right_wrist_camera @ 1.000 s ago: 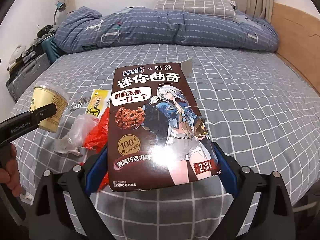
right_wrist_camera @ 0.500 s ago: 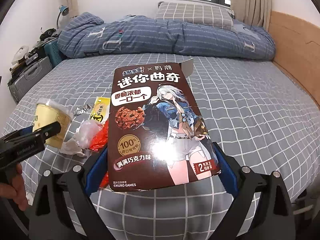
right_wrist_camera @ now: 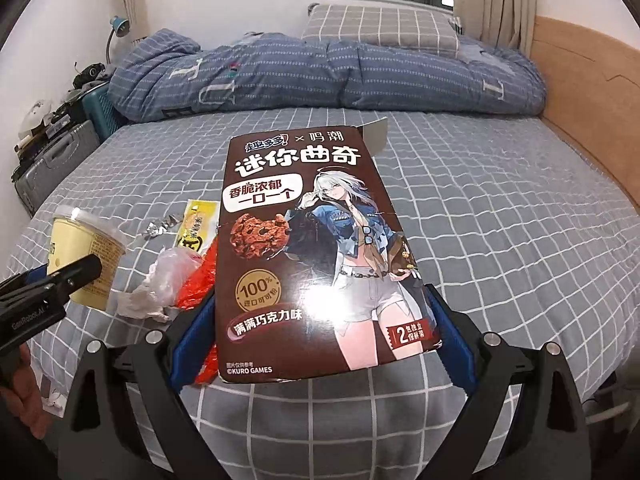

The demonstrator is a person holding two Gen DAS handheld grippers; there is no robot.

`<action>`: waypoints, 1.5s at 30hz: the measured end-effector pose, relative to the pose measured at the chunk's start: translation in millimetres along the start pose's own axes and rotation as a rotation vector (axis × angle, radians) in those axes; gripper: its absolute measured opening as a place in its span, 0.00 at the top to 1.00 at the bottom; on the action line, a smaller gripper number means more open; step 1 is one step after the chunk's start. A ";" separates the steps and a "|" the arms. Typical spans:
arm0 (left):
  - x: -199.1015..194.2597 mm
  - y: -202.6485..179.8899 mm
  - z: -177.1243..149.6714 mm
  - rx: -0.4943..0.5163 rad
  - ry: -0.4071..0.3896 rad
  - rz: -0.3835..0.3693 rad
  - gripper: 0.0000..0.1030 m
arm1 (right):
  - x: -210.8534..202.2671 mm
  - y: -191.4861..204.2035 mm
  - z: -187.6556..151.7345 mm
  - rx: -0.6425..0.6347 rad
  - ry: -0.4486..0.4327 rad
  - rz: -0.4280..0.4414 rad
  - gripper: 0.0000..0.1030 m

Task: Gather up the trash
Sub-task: 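Carry the yogurt cup and snack box down toward the trash bin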

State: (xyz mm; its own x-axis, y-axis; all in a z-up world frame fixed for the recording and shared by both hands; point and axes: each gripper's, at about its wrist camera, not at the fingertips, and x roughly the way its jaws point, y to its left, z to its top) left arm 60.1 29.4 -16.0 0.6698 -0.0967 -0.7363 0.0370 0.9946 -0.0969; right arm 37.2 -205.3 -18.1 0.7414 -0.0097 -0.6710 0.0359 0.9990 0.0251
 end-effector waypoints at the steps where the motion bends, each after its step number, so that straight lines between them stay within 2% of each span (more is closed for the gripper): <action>1: -2.8 -0.7 -1.2 0.003 -0.002 0.002 0.31 | -4.3 0.8 -0.5 -0.002 -0.004 -0.001 0.12; 8: -32.5 -6.7 -16.6 0.014 -0.012 -0.009 0.31 | -39.7 8.0 -16.4 -0.015 -0.025 0.003 0.12; 19: -72.4 -9.1 -65.3 0.039 0.009 -0.032 0.31 | -82.0 16.8 -50.9 -0.020 -0.029 0.014 0.12; 32: -115.5 3.6 -125.8 0.019 0.052 -0.017 0.31 | -124.4 31.4 -96.9 -0.033 0.002 0.055 0.12; 39: -136.0 3.3 -165.3 0.022 0.104 0.001 0.31 | -145.7 36.7 -127.5 -0.057 0.043 0.044 0.12; 45: -147.3 5.9 -185.9 0.016 0.128 0.011 0.31 | -160.1 37.0 -153.8 -0.064 0.077 0.033 0.12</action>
State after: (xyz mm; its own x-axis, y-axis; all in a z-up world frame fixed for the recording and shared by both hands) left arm -176.3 42.5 -32.6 0.5701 -0.0891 -0.8168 0.0433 0.9960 -0.0784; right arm -183.2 -160.2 -23.7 0.6876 0.0244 -0.7256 -0.0330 0.9995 0.0023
